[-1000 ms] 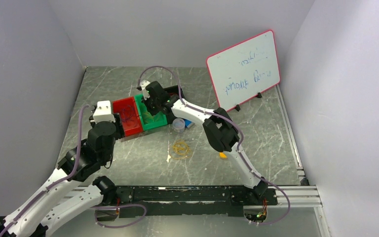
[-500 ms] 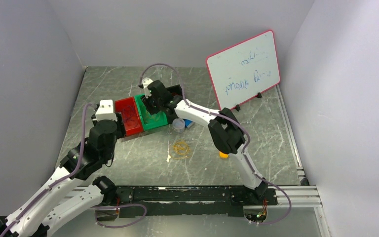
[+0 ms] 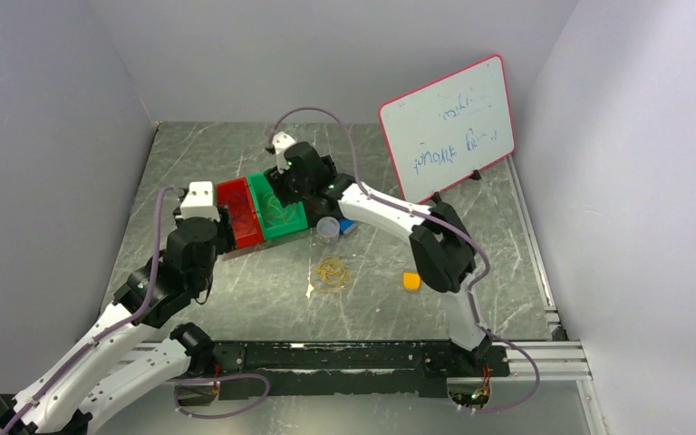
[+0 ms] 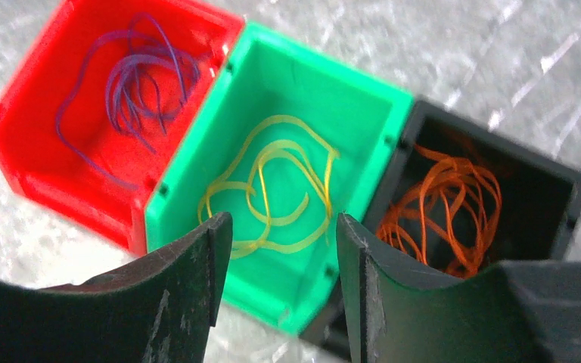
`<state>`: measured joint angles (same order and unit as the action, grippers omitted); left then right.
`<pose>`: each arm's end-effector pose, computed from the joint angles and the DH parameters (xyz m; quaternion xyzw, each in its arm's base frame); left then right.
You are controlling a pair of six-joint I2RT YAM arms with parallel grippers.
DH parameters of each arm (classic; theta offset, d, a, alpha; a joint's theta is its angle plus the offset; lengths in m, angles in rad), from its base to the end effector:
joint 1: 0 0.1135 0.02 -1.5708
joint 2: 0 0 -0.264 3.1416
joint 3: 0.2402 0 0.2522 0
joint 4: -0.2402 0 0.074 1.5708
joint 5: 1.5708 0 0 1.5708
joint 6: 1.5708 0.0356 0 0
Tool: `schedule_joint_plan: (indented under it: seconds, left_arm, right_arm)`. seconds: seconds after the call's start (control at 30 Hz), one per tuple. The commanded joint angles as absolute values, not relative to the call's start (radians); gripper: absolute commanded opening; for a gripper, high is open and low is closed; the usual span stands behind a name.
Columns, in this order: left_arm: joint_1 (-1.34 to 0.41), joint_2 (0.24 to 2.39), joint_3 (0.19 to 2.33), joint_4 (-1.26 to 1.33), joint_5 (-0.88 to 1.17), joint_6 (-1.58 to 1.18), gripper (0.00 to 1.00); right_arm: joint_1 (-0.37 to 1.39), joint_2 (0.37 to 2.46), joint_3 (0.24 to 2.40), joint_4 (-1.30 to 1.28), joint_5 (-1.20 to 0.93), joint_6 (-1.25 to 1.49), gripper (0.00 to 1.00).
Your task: Untangle the cables
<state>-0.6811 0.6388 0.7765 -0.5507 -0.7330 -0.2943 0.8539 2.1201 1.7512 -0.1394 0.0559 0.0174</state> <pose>0.1195 -0.0662 0.3236 -0.0422 0.8046 0.0256 0.5918 0.3324 0.3784 0.2530 -0.3371 0.7933 0.1919 0.4693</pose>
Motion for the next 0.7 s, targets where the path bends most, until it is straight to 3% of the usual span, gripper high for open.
schedule_joint_plan:
  seconds: [0.0,0.23,0.67]
  left_arm:
    - [-0.675,0.652,0.767,-0.501,-0.621,-0.299,0.55]
    - [-0.676,0.767,0.746,-0.386,-0.342,-0.352,0.55]
    - [-0.684,1.215,0.696,-0.094,0.141,-0.357,0.61]
  right_arm:
    - [0.856,1.932,1.584,-0.095,0.08,0.039,0.56]
    - [0.855,1.602,1.195,-0.057,0.072,0.172,0.56]
    - [0.854,1.271,0.716,0.039,0.054,0.463,0.55]
